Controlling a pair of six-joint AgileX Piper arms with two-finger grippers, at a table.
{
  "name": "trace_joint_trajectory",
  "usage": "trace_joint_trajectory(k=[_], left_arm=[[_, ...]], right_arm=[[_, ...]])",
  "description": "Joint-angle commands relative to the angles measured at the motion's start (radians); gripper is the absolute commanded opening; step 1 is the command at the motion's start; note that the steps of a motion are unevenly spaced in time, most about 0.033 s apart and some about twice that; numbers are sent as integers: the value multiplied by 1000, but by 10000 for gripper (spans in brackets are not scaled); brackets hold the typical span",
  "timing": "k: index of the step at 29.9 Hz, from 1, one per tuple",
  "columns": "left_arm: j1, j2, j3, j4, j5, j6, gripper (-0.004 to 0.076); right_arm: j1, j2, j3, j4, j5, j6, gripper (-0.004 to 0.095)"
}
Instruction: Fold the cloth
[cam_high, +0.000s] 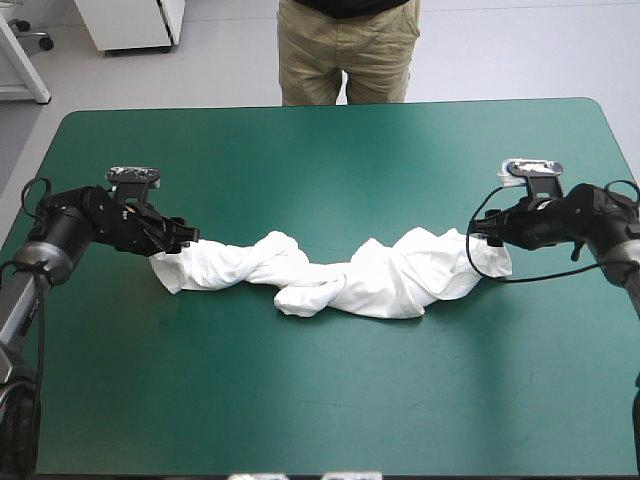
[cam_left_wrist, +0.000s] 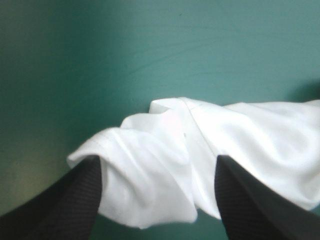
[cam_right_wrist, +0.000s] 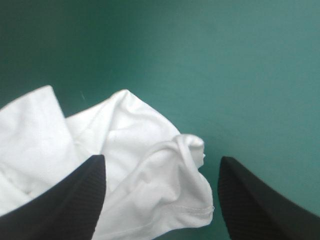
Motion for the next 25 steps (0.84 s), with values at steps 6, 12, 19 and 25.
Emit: trace_joint_trajectory(k=[6,12,19,25], left_arm=[[-2,-323,-26,-9,32,-8,480],[-2,-461,-26,63,171,-78,480],[-2,-484,82,166,246,-203,480],[0,-419,286,164,90,-258,480]], right_arm=[[-9,-348,-35,12,22,3,590],[-9,-523,-35,21,169,35,590],[-9,-656,-32,35,230,48,576],[-9,-637,-32,35,212,48,515]])
